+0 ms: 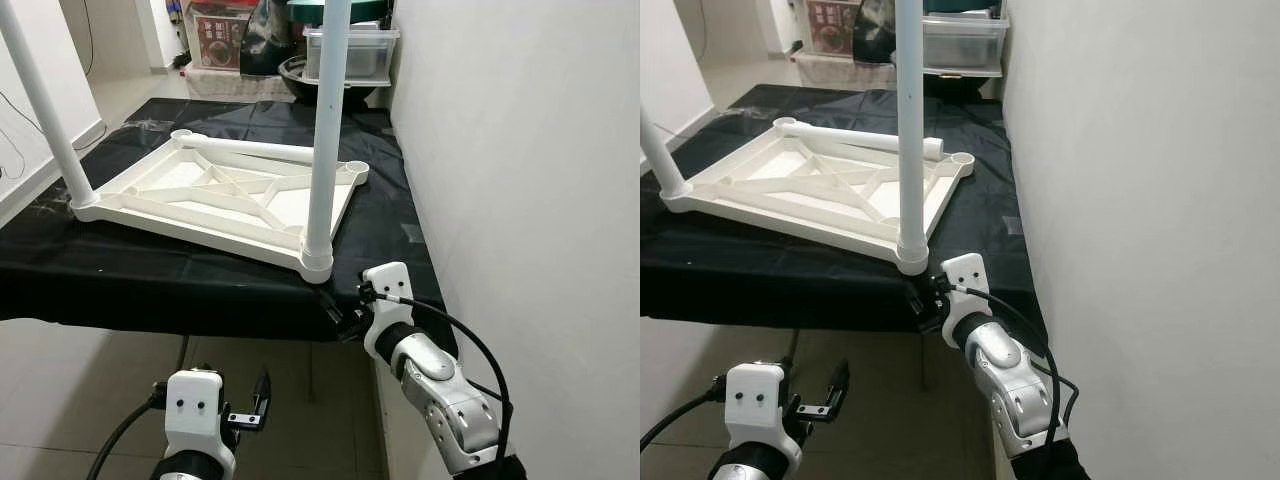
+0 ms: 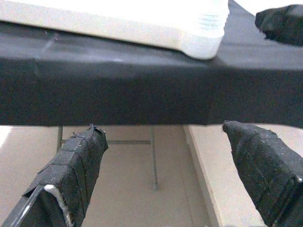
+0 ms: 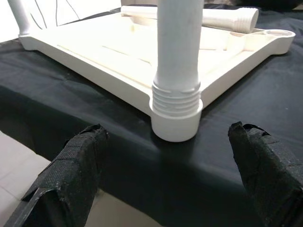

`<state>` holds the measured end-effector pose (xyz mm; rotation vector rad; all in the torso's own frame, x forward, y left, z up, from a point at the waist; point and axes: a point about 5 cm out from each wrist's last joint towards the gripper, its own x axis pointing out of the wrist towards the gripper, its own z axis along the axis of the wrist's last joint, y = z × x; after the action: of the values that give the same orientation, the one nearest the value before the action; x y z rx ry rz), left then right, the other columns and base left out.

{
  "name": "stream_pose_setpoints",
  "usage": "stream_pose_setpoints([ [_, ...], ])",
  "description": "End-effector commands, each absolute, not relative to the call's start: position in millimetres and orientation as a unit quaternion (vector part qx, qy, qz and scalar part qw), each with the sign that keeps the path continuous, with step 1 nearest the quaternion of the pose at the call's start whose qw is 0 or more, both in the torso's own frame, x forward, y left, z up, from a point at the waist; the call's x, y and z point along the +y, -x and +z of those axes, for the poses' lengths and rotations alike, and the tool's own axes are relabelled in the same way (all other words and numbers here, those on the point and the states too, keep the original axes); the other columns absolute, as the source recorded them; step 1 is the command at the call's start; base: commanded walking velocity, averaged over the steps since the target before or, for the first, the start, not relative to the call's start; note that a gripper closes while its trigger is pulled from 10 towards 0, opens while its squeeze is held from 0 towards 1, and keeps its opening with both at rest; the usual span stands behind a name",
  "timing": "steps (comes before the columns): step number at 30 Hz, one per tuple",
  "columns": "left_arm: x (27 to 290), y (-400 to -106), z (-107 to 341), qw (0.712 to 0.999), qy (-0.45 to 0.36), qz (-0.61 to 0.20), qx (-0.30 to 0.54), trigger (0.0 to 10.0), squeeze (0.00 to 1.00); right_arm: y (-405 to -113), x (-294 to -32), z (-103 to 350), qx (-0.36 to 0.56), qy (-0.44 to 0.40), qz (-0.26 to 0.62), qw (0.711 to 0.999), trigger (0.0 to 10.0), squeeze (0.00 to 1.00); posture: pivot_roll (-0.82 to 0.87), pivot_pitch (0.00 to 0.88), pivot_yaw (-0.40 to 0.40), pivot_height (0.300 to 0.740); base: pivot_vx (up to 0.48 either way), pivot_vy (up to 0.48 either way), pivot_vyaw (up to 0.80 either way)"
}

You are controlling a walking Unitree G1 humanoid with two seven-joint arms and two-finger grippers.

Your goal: Building children table

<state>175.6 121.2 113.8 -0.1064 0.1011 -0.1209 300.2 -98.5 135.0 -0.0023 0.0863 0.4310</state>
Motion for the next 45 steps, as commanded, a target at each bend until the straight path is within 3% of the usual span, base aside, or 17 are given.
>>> stream_pose_setpoints([
  [1,120.6,-174.5,108.0,0.996,0.043,-0.06,0.059,10.0,0.0,-297.5,-100.4,125.9,0.052,0.004,0.212,0.976,10.0,0.0,0.02,0.041,-0.031,0.74,0.0,0.0,0.0],
  [19,120.5,-175.3,102.5,0.996,0.038,-0.06,0.058,10.0,0.0,-296.3,-99.8,116.3,0.056,0.011,0.208,0.976,10.0,0.0,0.02,0.029,-0.03,0.74,-0.252,0.0,0.0],
  [45,131.5,-184.9,116.1,1.0,0.013,-0.018,0.021,10.0,0.0,-298.0,-96.1,118.5,0.041,0.011,0.227,0.973,10.0,0.0,0.02,0.037,-0.04,0.74,0.0,0.0,0.0],
])
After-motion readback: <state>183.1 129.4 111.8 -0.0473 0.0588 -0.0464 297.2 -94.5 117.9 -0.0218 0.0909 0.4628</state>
